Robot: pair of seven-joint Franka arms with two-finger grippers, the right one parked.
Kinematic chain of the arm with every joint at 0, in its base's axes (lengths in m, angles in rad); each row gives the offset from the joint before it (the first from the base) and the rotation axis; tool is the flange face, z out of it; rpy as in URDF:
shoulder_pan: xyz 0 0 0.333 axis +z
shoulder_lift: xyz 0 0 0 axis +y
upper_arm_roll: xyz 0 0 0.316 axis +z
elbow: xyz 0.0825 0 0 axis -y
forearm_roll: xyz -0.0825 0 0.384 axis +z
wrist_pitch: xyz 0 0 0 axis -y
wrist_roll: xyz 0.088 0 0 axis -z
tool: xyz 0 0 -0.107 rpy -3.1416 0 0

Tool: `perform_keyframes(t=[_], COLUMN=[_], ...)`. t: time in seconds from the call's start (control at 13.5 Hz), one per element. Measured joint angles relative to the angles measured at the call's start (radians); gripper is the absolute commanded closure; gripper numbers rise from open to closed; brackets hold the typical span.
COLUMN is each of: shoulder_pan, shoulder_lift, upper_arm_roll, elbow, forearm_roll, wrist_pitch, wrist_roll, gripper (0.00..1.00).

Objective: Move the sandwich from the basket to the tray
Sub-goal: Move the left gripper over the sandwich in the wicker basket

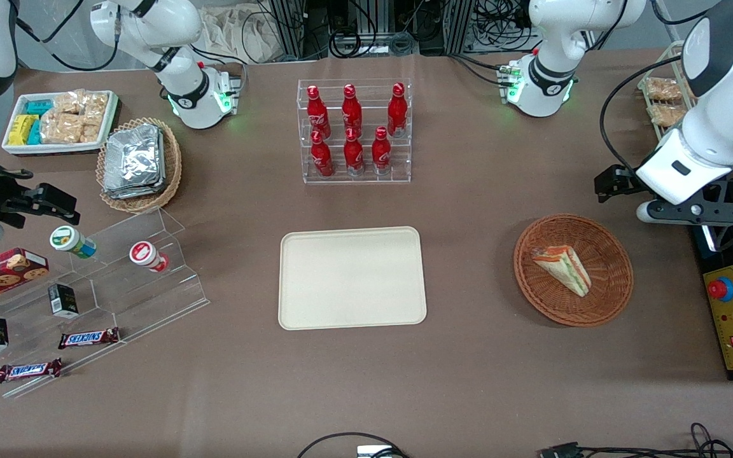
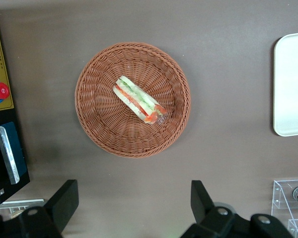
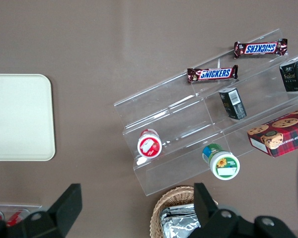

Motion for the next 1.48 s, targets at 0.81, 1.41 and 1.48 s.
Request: perform_keyframes(t=[0.81,1.41,1.48], shoulder_pan=[0.0,0.009,0.009], shoulder_lift=[0.0,0.072,0.09], upper_arm_roll=[0.002,0.031,0.031], elbow=[0.0,0.095,0.1], forearm_roll=[-0.003,-0.005,-0.016], wrist_pitch=[-0.006,-0.039,-0.039], wrist_roll=[0.0,-0.033,-0.094], gripper=[0.0,0.0,0.0])
